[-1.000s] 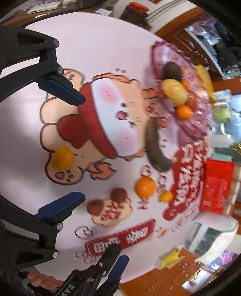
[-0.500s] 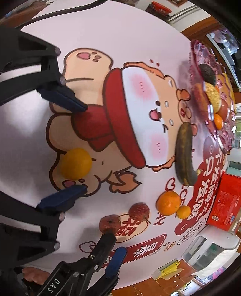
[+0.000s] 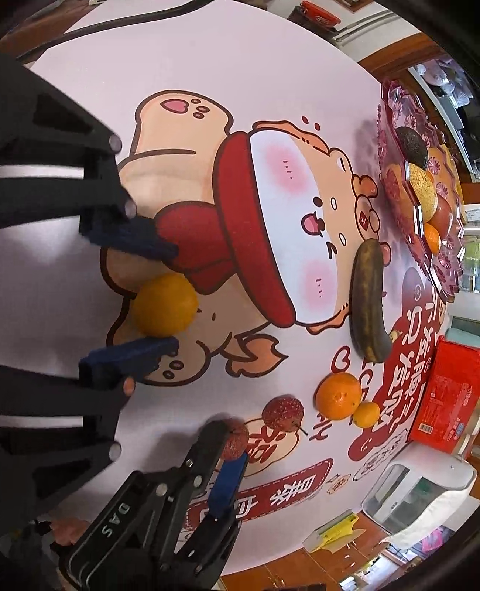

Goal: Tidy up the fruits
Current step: 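Grasp the small yellow mandarin with the left tool while the right tool grasps the red lychee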

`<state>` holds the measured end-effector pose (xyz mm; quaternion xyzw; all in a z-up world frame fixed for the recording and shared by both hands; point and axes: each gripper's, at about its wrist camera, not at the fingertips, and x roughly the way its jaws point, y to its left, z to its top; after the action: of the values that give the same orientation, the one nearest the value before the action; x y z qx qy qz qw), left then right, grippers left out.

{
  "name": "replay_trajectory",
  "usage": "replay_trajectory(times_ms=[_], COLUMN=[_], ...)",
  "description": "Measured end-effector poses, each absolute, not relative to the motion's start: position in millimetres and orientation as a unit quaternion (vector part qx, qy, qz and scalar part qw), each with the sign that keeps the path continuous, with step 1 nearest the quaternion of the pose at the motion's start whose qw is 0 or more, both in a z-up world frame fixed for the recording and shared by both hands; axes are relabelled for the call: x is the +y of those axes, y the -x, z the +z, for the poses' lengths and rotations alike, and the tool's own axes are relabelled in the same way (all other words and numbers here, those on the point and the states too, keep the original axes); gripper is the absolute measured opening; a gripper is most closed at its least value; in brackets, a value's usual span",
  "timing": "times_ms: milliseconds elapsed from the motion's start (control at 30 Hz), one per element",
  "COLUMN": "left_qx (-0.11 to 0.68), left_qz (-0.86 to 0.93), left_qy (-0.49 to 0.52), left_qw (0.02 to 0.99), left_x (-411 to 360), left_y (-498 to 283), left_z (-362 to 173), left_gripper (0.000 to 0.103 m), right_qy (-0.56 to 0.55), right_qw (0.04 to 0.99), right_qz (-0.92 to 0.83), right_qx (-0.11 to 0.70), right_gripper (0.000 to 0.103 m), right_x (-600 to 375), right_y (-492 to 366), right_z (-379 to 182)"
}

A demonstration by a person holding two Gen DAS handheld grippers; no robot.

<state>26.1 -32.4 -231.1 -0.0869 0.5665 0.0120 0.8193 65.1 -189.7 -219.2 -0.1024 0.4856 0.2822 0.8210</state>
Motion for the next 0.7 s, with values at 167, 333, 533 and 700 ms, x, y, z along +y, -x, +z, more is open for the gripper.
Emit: replay_trajectory(times_ms=[167, 333, 533, 700], left_qx=[0.566, 0.570, 0.565, 0.550], left_qz=[0.006, 0.002, 0.003, 0.012], left_qy=[0.093, 0.086, 0.077, 0.048], left_qw=[0.819, 0.817, 0.821, 0.833], left_x=[-30.0, -28.9, -22.6, -11.3], left_y=[-25.0, -26.7, -29.9, -34.8], left_z=[-231.1, -229.4, -214.5, -182.7], left_gripper=[0.031, 0.030, 0.030, 0.030], right_qy=[0.113, 0.117, 0.109, 0.102], right_qw=[0.820, 0.816, 0.820, 0.829], right_qz=[0.283, 0.289, 0.296, 0.297], right_qx=[0.484, 0.487, 0.478, 0.463], right_gripper=[0.029, 0.027, 0.027, 0.027], right_x=[-184.5, -179.6, -175.1, -168.5], right_y=[-61.6, -57.0, -49.8, -46.2], right_z=[-220.7, -218.8, -204.1, -184.3])
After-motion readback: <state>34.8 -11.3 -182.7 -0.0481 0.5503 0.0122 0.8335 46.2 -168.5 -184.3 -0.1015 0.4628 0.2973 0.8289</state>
